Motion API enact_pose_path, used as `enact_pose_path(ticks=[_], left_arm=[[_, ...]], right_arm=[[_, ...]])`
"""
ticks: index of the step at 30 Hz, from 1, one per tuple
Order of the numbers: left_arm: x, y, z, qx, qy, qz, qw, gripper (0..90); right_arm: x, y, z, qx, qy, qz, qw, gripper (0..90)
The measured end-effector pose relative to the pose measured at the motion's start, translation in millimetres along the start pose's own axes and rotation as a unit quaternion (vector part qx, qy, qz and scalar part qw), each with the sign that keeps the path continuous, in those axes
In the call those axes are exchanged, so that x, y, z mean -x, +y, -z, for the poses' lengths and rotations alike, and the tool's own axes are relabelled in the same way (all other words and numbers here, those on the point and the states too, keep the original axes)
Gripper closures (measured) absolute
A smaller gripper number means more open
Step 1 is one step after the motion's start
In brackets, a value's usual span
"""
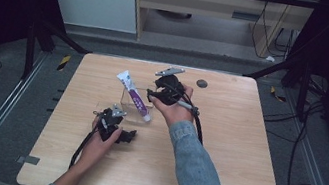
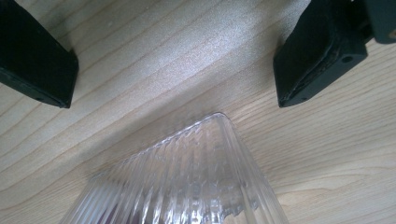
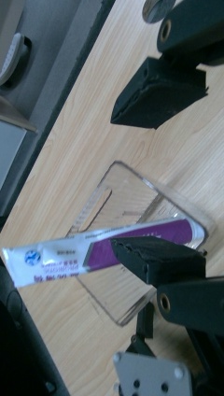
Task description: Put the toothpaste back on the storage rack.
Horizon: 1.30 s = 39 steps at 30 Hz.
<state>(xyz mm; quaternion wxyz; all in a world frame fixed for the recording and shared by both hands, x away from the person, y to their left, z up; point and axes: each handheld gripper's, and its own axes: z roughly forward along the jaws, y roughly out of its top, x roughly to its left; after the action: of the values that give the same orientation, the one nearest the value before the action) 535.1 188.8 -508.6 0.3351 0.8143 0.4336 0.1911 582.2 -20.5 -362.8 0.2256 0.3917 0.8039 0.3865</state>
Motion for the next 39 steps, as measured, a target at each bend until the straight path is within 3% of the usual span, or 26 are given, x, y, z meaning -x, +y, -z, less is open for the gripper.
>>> enact_pose_path(ticks=[9, 12, 18, 27, 30, 32, 39], left_arm=[[0.1, 0.0, 0.0, 0.0, 0.0, 0.0, 1.0, 0.0], [0.0, 0.0, 0.0, 0.0, 0.0, 0.0, 1.0, 0.0], [0.0, 0.0, 0.0, 0.0, 0.0, 0.0, 1.0, 0.0], [0.3, -0.1, -0.1, 0.0, 0.0, 0.002, 1.0, 0.0], [0.3, -0.1, 0.0, 0.0, 0.0, 0.002, 1.0, 0.0], [0.3, -0.1, -0.1, 0.0, 0.0, 0.002, 1.0, 0.0], [0.2, -0.1, -0.1, 0.0, 0.0, 0.001, 1.0, 0.0]], right_arm=[[15.6, -13.1, 1.6, -0.006, 0.004, -0.009, 0.9999, 21.7], [19.3, -17.6, 0.8, -0.016, 0.003, 0.005, 0.9999, 17.1], [25.5, -23.1, 1.3, -0.014, -0.001, 0.001, 0.9999, 12.5], [47.9, -45.2, 1.8, -0.024, -0.048, -0.018, 0.9984, 12.6], [64.1, -61.5, 5.3, -0.028, -0.072, -0.032, 0.9965, 12.6], [69.2, -66.1, 6.3, -0.027, -0.08, -0.029, 0.996, 12.8], [97.2, -98.4, 13.5, -0.035, -0.104, -0.058, 0.9923, 13.3]])
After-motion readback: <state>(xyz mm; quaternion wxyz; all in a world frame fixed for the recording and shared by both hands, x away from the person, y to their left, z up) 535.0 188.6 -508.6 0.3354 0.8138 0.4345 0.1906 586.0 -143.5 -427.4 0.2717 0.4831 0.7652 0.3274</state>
